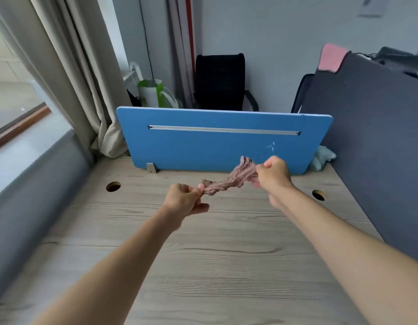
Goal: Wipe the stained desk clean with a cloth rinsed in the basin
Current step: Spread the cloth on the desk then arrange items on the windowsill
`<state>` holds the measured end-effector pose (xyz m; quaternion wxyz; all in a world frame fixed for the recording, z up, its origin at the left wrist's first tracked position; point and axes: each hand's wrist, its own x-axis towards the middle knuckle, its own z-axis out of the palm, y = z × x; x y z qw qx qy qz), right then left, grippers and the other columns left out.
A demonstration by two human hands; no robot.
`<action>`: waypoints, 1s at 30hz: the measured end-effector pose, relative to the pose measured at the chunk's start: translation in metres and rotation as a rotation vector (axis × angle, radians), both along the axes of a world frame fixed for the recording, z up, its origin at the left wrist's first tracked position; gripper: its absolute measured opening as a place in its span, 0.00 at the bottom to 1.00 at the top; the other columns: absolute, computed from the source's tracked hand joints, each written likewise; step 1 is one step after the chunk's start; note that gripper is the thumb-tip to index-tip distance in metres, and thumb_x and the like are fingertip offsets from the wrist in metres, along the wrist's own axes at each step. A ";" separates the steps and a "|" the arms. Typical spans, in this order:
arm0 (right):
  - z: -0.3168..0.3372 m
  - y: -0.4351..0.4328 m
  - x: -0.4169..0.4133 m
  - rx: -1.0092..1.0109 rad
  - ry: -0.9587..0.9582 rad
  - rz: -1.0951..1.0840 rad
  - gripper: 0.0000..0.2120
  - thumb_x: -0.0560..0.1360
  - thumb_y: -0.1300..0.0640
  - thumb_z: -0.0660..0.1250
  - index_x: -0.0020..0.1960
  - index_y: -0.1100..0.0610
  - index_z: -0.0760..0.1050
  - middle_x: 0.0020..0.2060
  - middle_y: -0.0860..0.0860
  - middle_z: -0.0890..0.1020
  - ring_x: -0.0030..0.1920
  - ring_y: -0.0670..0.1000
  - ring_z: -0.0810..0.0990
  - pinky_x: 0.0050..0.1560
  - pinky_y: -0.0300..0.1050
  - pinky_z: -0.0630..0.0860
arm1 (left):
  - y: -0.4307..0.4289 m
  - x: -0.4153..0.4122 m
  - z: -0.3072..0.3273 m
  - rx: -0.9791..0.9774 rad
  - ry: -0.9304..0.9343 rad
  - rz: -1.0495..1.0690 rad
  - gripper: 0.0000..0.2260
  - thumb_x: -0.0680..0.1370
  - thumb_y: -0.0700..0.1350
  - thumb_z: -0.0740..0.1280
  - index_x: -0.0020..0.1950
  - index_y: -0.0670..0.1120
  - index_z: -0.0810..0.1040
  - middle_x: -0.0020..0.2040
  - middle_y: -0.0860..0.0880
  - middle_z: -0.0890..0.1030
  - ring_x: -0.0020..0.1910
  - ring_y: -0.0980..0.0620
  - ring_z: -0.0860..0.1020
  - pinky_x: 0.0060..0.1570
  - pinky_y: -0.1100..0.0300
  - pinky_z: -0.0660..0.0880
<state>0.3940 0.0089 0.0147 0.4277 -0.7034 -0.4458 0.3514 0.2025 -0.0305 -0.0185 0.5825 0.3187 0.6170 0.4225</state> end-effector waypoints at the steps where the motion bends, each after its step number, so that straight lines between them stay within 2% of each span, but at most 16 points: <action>1: -0.001 -0.001 -0.003 -0.002 0.015 0.020 0.06 0.80 0.63 0.59 0.44 0.58 0.68 0.45 0.59 0.80 0.44 0.57 0.82 0.48 0.55 0.82 | 0.001 -0.009 -0.003 -0.029 0.031 -0.034 0.11 0.81 0.44 0.67 0.44 0.38 0.72 0.40 0.42 0.74 0.38 0.44 0.83 0.44 0.52 0.84; 2: -0.002 -0.004 -0.009 0.004 0.000 0.067 0.05 0.81 0.61 0.59 0.46 0.58 0.69 0.45 0.59 0.79 0.44 0.57 0.81 0.48 0.55 0.82 | 0.002 -0.015 -0.005 -0.053 0.077 -0.084 0.10 0.82 0.43 0.66 0.46 0.37 0.73 0.44 0.41 0.75 0.43 0.43 0.82 0.47 0.51 0.83; 4: -0.002 -0.011 -0.027 0.062 -0.039 0.163 0.06 0.82 0.58 0.58 0.47 0.59 0.68 0.40 0.55 0.74 0.40 0.52 0.73 0.42 0.48 0.76 | 0.006 -0.021 -0.004 -0.051 0.237 -0.216 0.05 0.82 0.40 0.64 0.55 0.40 0.77 0.55 0.42 0.78 0.57 0.43 0.78 0.58 0.49 0.78; 5: 0.000 -0.014 -0.036 0.094 -0.047 0.196 0.07 0.83 0.58 0.59 0.47 0.59 0.68 0.38 0.53 0.72 0.37 0.50 0.70 0.38 0.45 0.72 | 0.007 -0.021 -0.001 -0.018 0.262 -0.253 0.09 0.82 0.38 0.63 0.60 0.43 0.78 0.60 0.45 0.78 0.63 0.45 0.75 0.63 0.49 0.72; 7: 0.003 -0.013 -0.046 0.147 -0.071 0.237 0.07 0.83 0.57 0.60 0.46 0.58 0.68 0.35 0.50 0.70 0.35 0.49 0.66 0.34 0.43 0.64 | 0.009 -0.020 0.008 0.057 0.132 -0.330 0.13 0.81 0.41 0.63 0.65 0.47 0.78 0.65 0.51 0.78 0.67 0.51 0.72 0.69 0.52 0.64; 9: 0.006 -0.009 -0.050 0.145 -0.077 0.248 0.07 0.83 0.57 0.60 0.48 0.59 0.70 0.35 0.51 0.71 0.36 0.49 0.68 0.34 0.44 0.68 | 0.011 -0.016 0.017 0.135 0.064 -0.430 0.10 0.81 0.46 0.66 0.62 0.47 0.80 0.61 0.50 0.82 0.62 0.53 0.77 0.66 0.52 0.68; 11: 0.007 -0.004 -0.050 0.134 -0.037 0.239 0.08 0.83 0.55 0.61 0.49 0.59 0.70 0.39 0.53 0.74 0.40 0.51 0.72 0.41 0.53 0.78 | 0.015 -0.010 0.019 0.240 0.137 -0.415 0.08 0.79 0.45 0.70 0.54 0.42 0.81 0.51 0.45 0.85 0.50 0.50 0.81 0.55 0.51 0.75; 13: 0.006 -0.002 -0.051 0.127 -0.029 0.213 0.08 0.83 0.53 0.60 0.49 0.57 0.70 0.41 0.54 0.75 0.43 0.54 0.74 0.47 0.57 0.78 | 0.019 -0.006 0.018 0.302 0.123 -0.317 0.07 0.77 0.41 0.72 0.49 0.38 0.78 0.43 0.42 0.83 0.41 0.48 0.81 0.47 0.50 0.80; 15: 0.001 0.000 -0.050 0.109 -0.050 0.172 0.07 0.84 0.52 0.58 0.51 0.56 0.68 0.45 0.54 0.76 0.47 0.56 0.77 0.50 0.54 0.78 | 0.021 -0.002 0.018 0.309 0.041 -0.305 0.06 0.78 0.39 0.71 0.45 0.40 0.75 0.39 0.44 0.81 0.36 0.50 0.80 0.38 0.57 0.80; 17: -0.004 0.000 -0.047 0.025 0.081 0.196 0.10 0.83 0.49 0.59 0.53 0.57 0.70 0.51 0.57 0.79 0.56 0.58 0.80 0.60 0.59 0.77 | 0.021 0.003 0.018 0.281 -0.035 -0.291 0.08 0.79 0.40 0.69 0.43 0.43 0.72 0.36 0.47 0.79 0.32 0.54 0.79 0.32 0.59 0.78; 18: -0.005 -0.002 -0.046 -0.036 0.188 0.277 0.14 0.82 0.47 0.61 0.55 0.58 0.72 0.53 0.57 0.81 0.59 0.57 0.80 0.62 0.58 0.76 | 0.022 0.005 0.018 0.264 -0.072 -0.261 0.09 0.80 0.40 0.68 0.43 0.44 0.70 0.36 0.48 0.79 0.31 0.55 0.79 0.31 0.58 0.77; 19: -0.006 -0.006 -0.044 -0.087 0.265 0.382 0.15 0.81 0.47 0.64 0.56 0.60 0.76 0.54 0.56 0.83 0.60 0.55 0.81 0.62 0.54 0.76 | 0.022 0.007 0.018 0.248 -0.101 -0.231 0.10 0.81 0.39 0.67 0.42 0.44 0.69 0.35 0.49 0.78 0.30 0.56 0.79 0.30 0.58 0.77; 21: -0.003 -0.011 -0.039 -0.095 0.298 0.485 0.10 0.80 0.54 0.68 0.54 0.62 0.80 0.52 0.54 0.85 0.56 0.50 0.83 0.56 0.44 0.77 | 0.023 0.011 0.018 0.226 -0.145 -0.216 0.10 0.82 0.38 0.64 0.42 0.44 0.68 0.31 0.51 0.78 0.28 0.58 0.78 0.27 0.60 0.75; 24: 0.002 -0.010 -0.031 -0.058 0.392 0.405 0.09 0.77 0.62 0.70 0.54 0.65 0.77 0.50 0.59 0.85 0.51 0.52 0.82 0.57 0.51 0.78 | 0.023 0.011 0.016 0.188 -0.248 -0.231 0.09 0.83 0.42 0.63 0.44 0.44 0.68 0.37 0.47 0.79 0.32 0.53 0.78 0.31 0.56 0.75; 28: 0.005 -0.010 -0.029 -0.109 0.520 0.424 0.04 0.80 0.63 0.66 0.52 0.62 0.72 0.41 0.55 0.83 0.40 0.49 0.81 0.38 0.42 0.78 | 0.026 0.014 0.015 0.190 -0.298 -0.163 0.07 0.83 0.39 0.62 0.45 0.44 0.69 0.39 0.43 0.78 0.33 0.50 0.77 0.31 0.56 0.75; 30: 0.004 -0.012 -0.028 -0.151 0.579 0.449 0.04 0.81 0.60 0.64 0.54 0.60 0.72 0.41 0.53 0.83 0.40 0.50 0.79 0.36 0.42 0.74 | 0.028 0.018 0.014 0.203 -0.277 -0.096 0.07 0.83 0.38 0.61 0.46 0.43 0.69 0.38 0.42 0.79 0.31 0.49 0.77 0.27 0.58 0.76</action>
